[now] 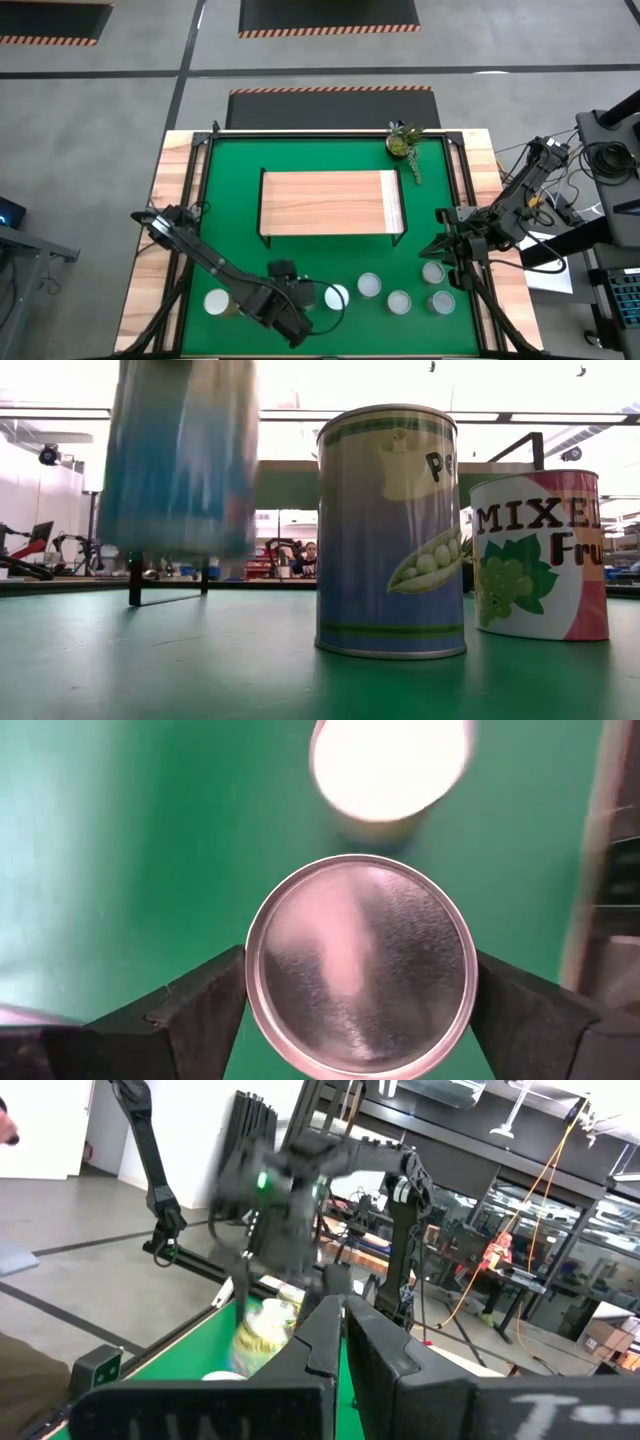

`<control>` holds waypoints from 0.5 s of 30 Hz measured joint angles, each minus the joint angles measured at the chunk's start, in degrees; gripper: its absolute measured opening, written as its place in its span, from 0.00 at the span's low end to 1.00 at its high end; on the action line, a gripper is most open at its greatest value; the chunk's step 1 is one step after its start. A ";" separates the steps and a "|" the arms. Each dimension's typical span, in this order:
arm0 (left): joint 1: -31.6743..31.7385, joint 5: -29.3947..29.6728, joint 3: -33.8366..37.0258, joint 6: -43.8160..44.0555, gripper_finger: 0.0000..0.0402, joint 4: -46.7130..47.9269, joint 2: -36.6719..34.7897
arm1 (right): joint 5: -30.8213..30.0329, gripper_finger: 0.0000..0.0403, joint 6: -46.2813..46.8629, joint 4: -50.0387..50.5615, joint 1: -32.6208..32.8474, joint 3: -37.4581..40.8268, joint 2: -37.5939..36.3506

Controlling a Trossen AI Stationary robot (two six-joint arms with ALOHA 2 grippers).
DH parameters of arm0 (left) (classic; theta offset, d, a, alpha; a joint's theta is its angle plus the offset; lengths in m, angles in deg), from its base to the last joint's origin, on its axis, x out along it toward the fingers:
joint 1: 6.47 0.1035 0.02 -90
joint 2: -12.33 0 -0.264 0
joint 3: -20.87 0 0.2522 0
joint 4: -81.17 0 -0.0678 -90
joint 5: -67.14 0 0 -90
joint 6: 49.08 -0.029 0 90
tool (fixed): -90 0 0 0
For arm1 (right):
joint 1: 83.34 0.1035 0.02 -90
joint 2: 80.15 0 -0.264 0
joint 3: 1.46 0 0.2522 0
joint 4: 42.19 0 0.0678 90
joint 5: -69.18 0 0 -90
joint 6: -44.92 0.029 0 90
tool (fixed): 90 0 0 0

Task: Pick and place cans onto a shelf
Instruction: Put the canned cherries on the shelf

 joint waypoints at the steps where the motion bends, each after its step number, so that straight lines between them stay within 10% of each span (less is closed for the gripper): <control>1: 0.02 0.01 -2.64 -1.38 0.77 1.52 0.00 | 0.00 0.02 0.00 0.01 0.00 0.00 0.00; 9: 2.74 10.31 -24.50 -15.67 0.77 22.41 -0.07 | 0.00 0.02 -0.04 -0.28 0.00 0.00 0.00; 15: 9.99 11.66 -27.70 -30.20 0.77 22.11 -2.23 | 0.00 0.02 -0.04 -0.44 0.00 -0.02 -0.02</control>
